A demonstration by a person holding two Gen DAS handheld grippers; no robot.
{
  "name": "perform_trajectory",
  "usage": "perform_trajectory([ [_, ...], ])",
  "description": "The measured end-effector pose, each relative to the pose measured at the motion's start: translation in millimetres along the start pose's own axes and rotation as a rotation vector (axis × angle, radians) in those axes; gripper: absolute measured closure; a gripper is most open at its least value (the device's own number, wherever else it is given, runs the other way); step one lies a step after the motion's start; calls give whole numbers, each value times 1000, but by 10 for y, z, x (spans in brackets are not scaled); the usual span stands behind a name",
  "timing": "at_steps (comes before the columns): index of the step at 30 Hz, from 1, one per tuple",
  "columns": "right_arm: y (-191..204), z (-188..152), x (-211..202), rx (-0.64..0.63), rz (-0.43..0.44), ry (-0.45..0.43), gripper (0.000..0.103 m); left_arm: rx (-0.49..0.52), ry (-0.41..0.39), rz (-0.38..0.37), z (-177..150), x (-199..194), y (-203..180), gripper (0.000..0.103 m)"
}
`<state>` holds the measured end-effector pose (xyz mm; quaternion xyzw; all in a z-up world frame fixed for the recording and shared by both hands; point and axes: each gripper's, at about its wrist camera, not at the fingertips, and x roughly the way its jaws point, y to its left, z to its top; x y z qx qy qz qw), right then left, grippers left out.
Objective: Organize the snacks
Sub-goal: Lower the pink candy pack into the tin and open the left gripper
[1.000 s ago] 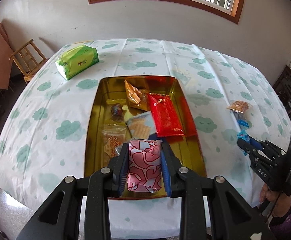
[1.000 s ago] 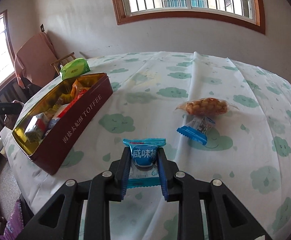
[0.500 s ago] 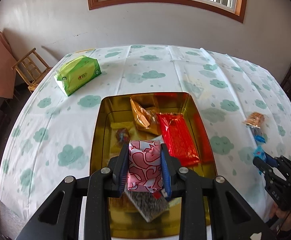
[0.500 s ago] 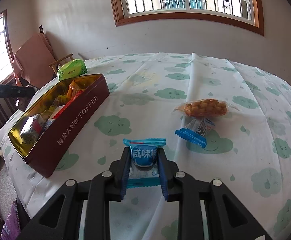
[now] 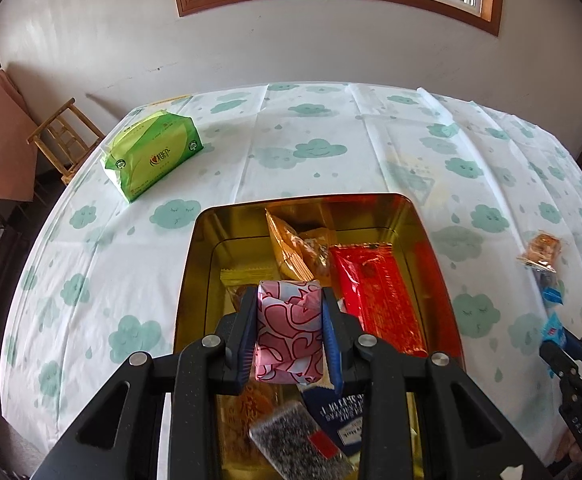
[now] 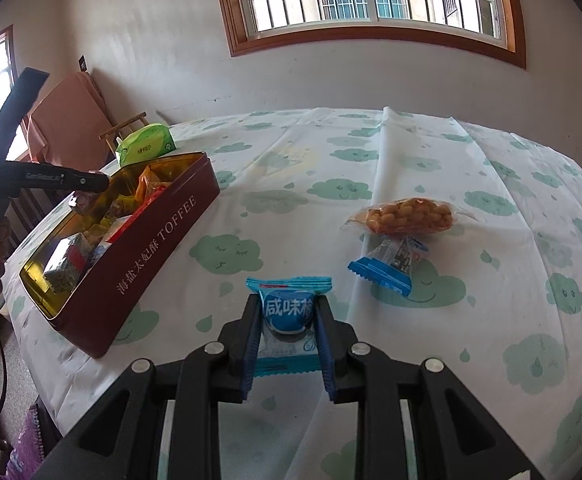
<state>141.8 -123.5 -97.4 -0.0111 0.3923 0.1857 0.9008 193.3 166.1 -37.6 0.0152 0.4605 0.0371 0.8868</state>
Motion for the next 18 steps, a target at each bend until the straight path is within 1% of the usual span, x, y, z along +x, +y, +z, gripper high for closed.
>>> perform_trajectory([
  [18,6,-15,15,4,-2,8,77,3,25,20,92,249,25,76],
])
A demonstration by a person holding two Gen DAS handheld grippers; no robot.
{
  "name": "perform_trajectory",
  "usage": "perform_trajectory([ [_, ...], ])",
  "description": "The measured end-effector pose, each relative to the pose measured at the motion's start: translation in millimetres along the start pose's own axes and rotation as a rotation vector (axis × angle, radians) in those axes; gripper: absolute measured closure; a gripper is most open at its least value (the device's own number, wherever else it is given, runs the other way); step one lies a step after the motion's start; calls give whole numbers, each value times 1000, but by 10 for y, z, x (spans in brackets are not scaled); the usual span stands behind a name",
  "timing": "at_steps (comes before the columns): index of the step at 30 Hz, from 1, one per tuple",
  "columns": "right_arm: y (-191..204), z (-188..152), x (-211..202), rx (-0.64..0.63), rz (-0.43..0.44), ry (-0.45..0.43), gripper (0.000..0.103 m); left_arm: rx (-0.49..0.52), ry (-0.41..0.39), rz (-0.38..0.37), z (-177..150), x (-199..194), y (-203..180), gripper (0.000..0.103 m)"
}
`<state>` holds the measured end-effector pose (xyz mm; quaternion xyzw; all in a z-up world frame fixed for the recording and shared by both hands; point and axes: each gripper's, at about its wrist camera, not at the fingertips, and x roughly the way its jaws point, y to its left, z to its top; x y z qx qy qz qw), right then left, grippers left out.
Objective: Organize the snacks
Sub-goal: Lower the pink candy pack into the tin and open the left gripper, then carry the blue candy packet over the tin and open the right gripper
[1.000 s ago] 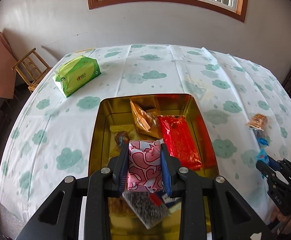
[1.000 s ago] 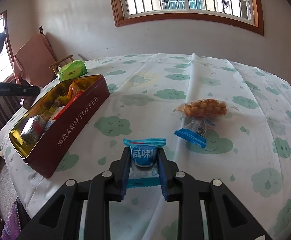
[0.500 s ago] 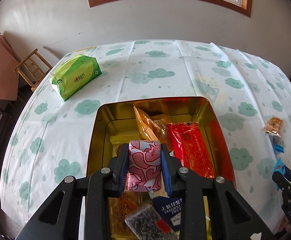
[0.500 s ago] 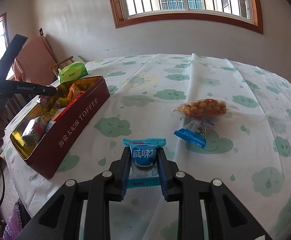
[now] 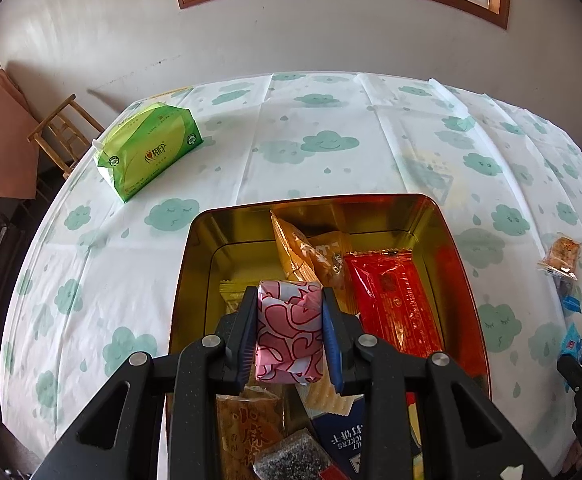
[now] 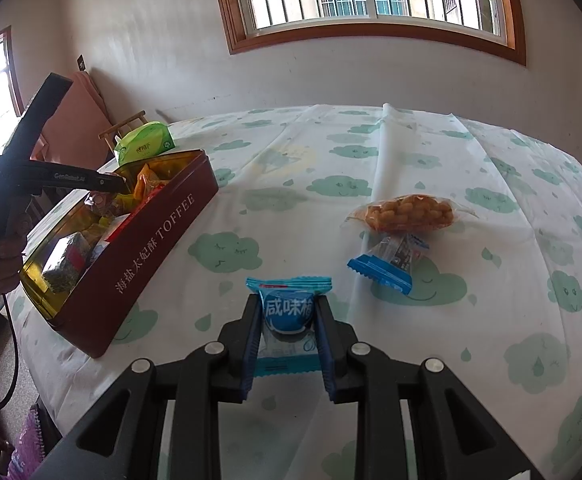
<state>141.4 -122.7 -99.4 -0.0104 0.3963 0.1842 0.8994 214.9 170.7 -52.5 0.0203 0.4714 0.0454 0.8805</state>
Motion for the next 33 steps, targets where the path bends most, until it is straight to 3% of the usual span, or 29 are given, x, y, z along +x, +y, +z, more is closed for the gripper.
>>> perform_trajectory([
  [27,-5,9,11,0,-1,16,77,-7,-66,29,72,-187,6,73],
  [29,0,5,5,0,-1,15,77,-9,-80,33,56,-255,4,71],
  [31,-5,6,6,-1,-2,15,77,-10,-88,42,40,-307,2,60],
  [33,-7,11,4,-2,-3,12,77,-16,-104,44,12,-383,6,57],
])
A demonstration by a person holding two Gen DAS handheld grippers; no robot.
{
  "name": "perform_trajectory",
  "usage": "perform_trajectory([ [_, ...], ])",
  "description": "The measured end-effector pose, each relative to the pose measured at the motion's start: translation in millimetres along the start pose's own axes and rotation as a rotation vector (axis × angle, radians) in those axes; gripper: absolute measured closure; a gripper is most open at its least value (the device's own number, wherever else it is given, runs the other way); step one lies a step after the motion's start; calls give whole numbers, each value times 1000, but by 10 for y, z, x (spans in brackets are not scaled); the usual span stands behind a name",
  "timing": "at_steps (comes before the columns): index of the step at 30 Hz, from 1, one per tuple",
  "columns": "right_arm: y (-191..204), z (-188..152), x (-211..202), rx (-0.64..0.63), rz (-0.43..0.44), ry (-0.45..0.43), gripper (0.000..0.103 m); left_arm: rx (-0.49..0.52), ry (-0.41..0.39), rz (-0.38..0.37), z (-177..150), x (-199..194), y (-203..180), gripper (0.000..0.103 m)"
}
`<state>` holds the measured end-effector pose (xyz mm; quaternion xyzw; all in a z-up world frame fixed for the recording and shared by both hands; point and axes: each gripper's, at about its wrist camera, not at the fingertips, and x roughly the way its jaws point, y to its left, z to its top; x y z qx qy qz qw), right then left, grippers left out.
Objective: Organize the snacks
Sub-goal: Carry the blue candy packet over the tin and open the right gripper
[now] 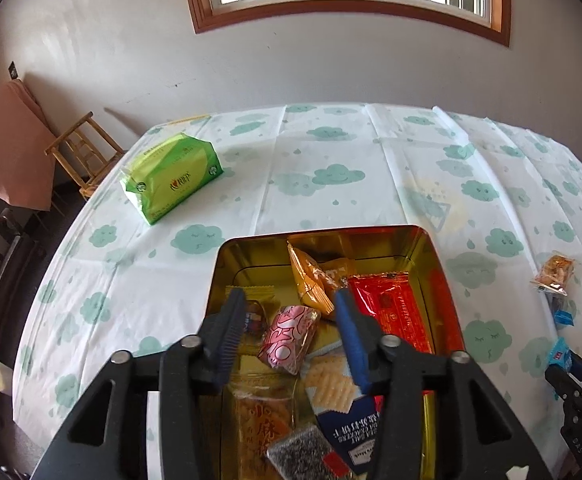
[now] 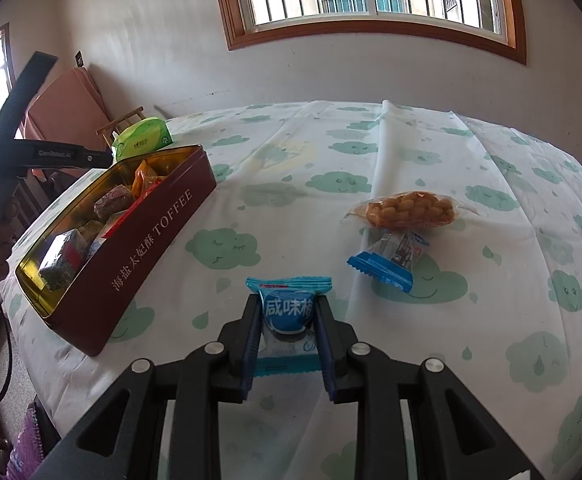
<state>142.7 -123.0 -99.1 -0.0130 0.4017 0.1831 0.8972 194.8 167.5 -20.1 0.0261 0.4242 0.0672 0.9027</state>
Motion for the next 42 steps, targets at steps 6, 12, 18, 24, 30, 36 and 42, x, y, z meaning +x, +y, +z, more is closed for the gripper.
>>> perform_trajectory([
  [6,32,3,-4,-20,-6,5,77,2,-20,22,-54,-165,10,47],
  [12,80,40,-33,5,24,6,77,-9,-31,37,-130,-280,47,42],
  [18,286,233,-198,-9,78,-32,77,-9,-37,47,-203,-345,78,38],
  [24,658,480,-343,-70,154,-68,77,-26,-30,46,-273,-376,168,36],
  [30,1072,608,-318,-148,205,-62,77,-55,-17,42,-339,-370,297,35],
  [36,1344,617,-174,-186,244,-25,77,-79,-9,53,-400,-350,420,35],
  [42,1468,600,-28,-191,263,10,77,-111,2,64,-485,-338,580,34],
])
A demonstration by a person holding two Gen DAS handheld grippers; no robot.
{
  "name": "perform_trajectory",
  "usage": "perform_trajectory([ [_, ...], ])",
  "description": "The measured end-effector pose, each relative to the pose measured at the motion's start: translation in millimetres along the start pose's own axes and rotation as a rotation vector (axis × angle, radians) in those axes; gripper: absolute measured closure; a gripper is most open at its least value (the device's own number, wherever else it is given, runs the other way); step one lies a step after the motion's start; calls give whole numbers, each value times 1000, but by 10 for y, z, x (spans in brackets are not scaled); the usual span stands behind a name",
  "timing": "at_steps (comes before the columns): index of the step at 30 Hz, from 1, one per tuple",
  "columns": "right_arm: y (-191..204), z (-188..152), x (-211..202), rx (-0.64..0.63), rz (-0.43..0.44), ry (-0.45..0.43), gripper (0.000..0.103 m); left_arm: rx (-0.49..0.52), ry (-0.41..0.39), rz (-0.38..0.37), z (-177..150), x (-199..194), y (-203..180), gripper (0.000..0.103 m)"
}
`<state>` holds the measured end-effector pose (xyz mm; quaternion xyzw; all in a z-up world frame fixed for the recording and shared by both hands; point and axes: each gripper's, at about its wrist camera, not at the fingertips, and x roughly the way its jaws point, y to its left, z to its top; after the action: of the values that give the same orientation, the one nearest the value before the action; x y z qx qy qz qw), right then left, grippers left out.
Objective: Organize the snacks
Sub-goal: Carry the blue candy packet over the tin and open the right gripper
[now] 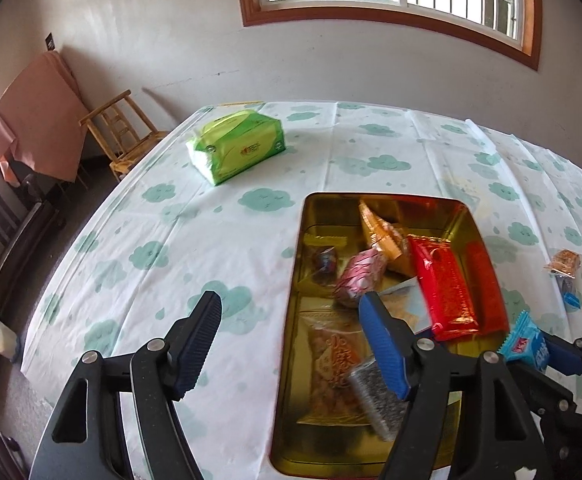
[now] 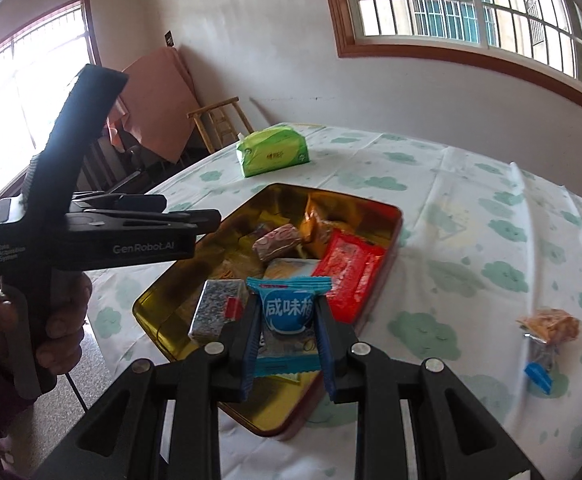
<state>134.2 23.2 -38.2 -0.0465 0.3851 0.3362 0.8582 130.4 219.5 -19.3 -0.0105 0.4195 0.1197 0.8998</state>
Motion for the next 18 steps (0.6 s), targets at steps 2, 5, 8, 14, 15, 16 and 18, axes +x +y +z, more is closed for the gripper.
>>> perform_trajectory([
  [2,18,-1,56,-1,3,13,77,-6,2,2,-19,1,46,34],
  [5,33,-7,119,-2,10,29,77,-12,1,5,-45,-10,95,34],
  [8,53,-11,192,-2,11,43,77,-12,-1,4,-54,-20,111,34],
  [14,69,-32,290,-3,8,65,77,8,-14,11,-70,-53,104,33],
  [15,71,-37,307,-2,8,70,77,10,-16,13,-72,-61,97,33],
  [16,75,-40,317,-3,8,72,77,14,-18,14,-75,-65,92,33],
  [18,76,-44,353,-4,10,80,77,19,-22,16,-75,-69,82,32],
])
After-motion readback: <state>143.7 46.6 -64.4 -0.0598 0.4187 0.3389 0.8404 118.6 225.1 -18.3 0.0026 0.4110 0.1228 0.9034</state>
